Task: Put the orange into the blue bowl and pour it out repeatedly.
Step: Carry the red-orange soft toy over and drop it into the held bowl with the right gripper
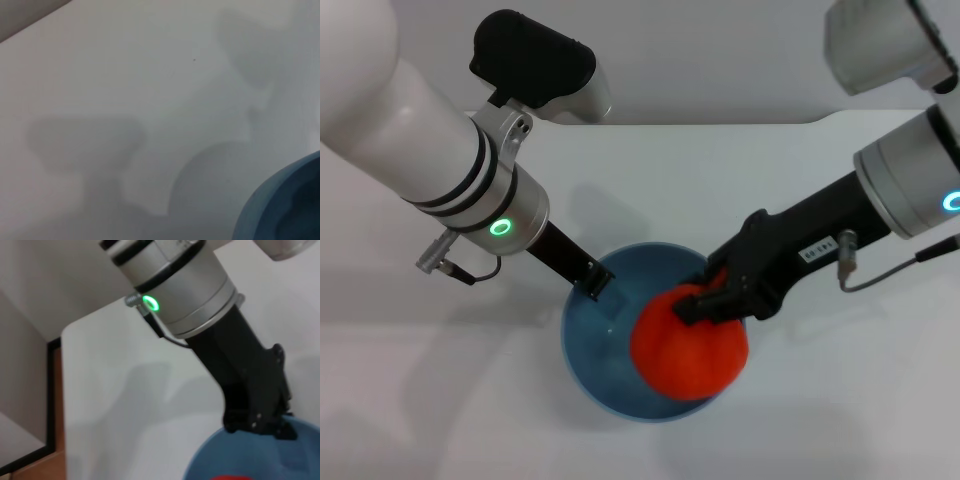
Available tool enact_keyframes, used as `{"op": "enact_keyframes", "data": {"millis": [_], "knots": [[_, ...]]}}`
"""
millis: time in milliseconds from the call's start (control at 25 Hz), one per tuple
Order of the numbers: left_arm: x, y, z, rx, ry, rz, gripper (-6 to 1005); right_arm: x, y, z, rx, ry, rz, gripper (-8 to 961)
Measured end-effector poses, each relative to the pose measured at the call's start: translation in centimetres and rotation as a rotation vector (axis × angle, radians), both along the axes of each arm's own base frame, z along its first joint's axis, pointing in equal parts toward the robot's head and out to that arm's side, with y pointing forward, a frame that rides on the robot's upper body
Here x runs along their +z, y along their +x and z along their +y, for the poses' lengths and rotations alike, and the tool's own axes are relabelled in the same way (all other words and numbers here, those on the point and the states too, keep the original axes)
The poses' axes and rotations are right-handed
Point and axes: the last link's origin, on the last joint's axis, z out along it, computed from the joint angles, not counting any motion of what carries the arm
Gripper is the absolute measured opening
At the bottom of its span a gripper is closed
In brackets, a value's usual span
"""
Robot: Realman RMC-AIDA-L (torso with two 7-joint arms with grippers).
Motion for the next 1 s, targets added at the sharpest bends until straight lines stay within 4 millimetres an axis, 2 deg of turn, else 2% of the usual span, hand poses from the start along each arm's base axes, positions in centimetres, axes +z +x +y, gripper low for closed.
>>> {"op": "enact_keyframes", "data": {"millis": [40, 240, 480, 640, 840, 1000], "knots": [[0.0, 0.1, 0.0, -0.001, -0.001, -0.001, -1, -0.1, 0.0, 0.1, 0.001, 0.007, -0.005, 106], [0.2, 0.0, 0.1, 0.001, 0.008, -0.007, -2, 0.0, 0.2, 0.5, 0.000, 0.041, -0.023, 240], [0.2, 0.1, 0.2, -0.005, 0.008, -0.006, -2, 0.9, 0.3, 1.1, -0.022, 0.090, 0.003, 456], [0.1, 0.3, 0.4, -0.022, 0.017, -0.014, -1, 1.4, 0.4, 1.2, -0.031, 0.114, 0.011, 456], [0.9, 0.4, 0.9, -0.069, 0.102, -0.059, -1, 5.0, 2.6, 2.0, -0.223, 0.258, 0.011, 456], [2.1, 0.8, 0.9, -0.148, 0.198, -0.103, -2, 8.5, 6.0, 0.9, -0.344, 0.359, -0.041, 457]]}}
